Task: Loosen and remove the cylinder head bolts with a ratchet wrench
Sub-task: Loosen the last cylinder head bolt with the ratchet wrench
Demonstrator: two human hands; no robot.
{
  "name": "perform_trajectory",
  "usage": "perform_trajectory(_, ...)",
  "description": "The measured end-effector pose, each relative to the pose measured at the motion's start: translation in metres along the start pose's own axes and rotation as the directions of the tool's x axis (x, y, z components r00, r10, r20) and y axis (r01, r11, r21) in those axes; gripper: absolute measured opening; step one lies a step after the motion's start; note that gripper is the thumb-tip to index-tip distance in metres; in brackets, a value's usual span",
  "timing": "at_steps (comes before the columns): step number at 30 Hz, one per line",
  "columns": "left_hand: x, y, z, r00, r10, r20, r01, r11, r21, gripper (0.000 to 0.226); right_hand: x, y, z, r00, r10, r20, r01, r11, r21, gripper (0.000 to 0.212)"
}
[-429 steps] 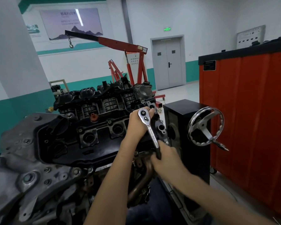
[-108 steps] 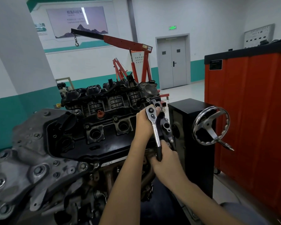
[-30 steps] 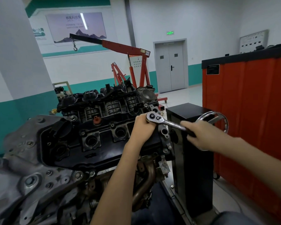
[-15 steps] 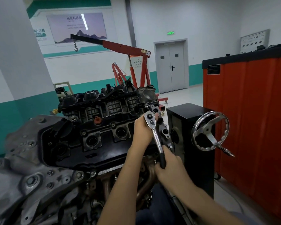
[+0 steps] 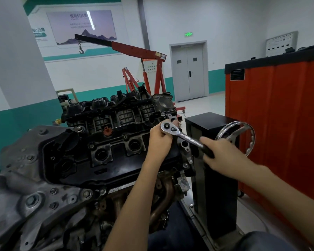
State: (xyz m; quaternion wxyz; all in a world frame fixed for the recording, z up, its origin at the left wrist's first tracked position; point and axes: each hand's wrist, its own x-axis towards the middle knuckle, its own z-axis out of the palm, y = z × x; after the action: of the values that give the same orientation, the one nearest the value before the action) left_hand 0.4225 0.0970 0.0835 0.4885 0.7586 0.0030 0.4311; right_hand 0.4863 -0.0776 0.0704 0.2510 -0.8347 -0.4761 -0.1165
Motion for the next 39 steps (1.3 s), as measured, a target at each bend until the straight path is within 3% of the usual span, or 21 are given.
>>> perform_trajectory(2,-0.002,-0.001,0.009,0.999,-0.001,-0.051,-0.001,0.999,-0.045,0.055,-0.026,-0.026,0.031,0.995,0.100,0.022,-0.101,0.928,0.358,0.016)
perform_trajectory(4,-0.001,-0.001,0.015,0.996,-0.002,-0.092,-0.001,0.999,-0.033,0.052,-0.038,-0.054,0.064,0.984,0.180,0.002,-0.145,0.789,0.597,0.016)
perform_trajectory(6,0.001,0.000,0.015,0.994,-0.022,-0.103,0.019,0.999,-0.028,0.051,-0.036,-0.077,0.084,0.973,0.228,-0.028,-0.146,0.709,0.690,0.015)
perform_trajectory(8,0.003,0.001,0.009,0.997,-0.050,-0.063,0.050,0.999,-0.002,0.052,-0.031,-0.081,0.087,0.975,0.216,-0.046,-0.124,0.711,0.692,0.017)
perform_trajectory(12,0.006,-0.002,-0.005,0.995,-0.067,0.073,0.059,0.992,0.114,0.054,-0.027,-0.036,0.054,0.997,0.076,0.009,-0.071,0.861,0.503,0.019)
perform_trajectory(15,0.012,0.000,-0.009,0.989,-0.070,0.130,0.048,0.986,0.161,0.039,-0.001,0.007,0.004,0.996,-0.030,0.087,0.022,0.996,0.087,0.024)
perform_trajectory(17,0.013,0.001,-0.011,0.986,-0.077,0.151,0.048,0.982,0.185,0.042,0.021,0.018,-0.026,0.987,-0.117,0.112,0.138,0.969,-0.207,0.018)
perform_trajectory(20,0.010,0.000,-0.010,0.994,-0.075,0.075,0.067,0.992,0.111,0.050,0.026,0.013,-0.031,0.989,-0.145,0.038,0.150,0.951,-0.272,0.016)
perform_trajectory(21,0.007,0.001,-0.008,0.997,-0.070,0.031,0.068,0.995,0.072,0.050,0.017,0.008,-0.021,0.994,-0.109,0.006,0.108,0.972,-0.206,0.017)
perform_trajectory(23,0.003,0.002,-0.001,0.997,-0.060,-0.039,0.061,0.997,0.037,0.049,-0.010,-0.009,0.008,1.000,0.010,-0.001,-0.009,0.994,0.109,0.020)
perform_trajectory(25,0.002,0.005,0.008,0.995,-0.051,-0.085,0.053,0.998,0.023,0.051,-0.033,-0.037,0.041,0.995,0.096,0.016,-0.092,0.881,0.464,0.016)
perform_trajectory(27,0.000,0.007,0.013,0.992,-0.046,-0.116,0.047,0.999,0.007,0.052,-0.039,-0.066,0.069,0.981,0.192,-0.033,-0.130,0.768,0.627,0.017)
perform_trajectory(29,0.000,0.009,0.013,0.992,-0.031,-0.119,0.031,1.000,-0.001,0.051,-0.036,-0.085,0.085,0.971,0.229,-0.065,-0.125,0.726,0.676,0.017)
perform_trajectory(31,0.001,0.008,0.007,0.998,-0.034,-0.059,0.037,0.998,0.052,0.051,-0.032,-0.079,0.083,0.975,0.209,-0.068,-0.116,0.753,0.648,0.018)
perform_trajectory(34,0.006,0.005,-0.004,0.995,-0.075,0.070,0.065,0.988,0.141,0.053,-0.028,-0.040,0.054,0.995,0.100,-0.002,-0.088,0.879,0.469,0.017)
perform_trajectory(37,0.013,0.000,-0.008,0.985,-0.095,0.147,0.064,0.977,0.202,0.053,-0.009,0.003,0.009,0.996,-0.007,0.088,-0.007,0.986,0.164,0.020)
perform_trajectory(39,0.016,-0.002,-0.007,0.981,-0.093,0.169,0.053,0.973,0.226,0.055,0.013,0.020,-0.019,0.990,-0.077,0.115,0.089,0.990,-0.108,0.017)
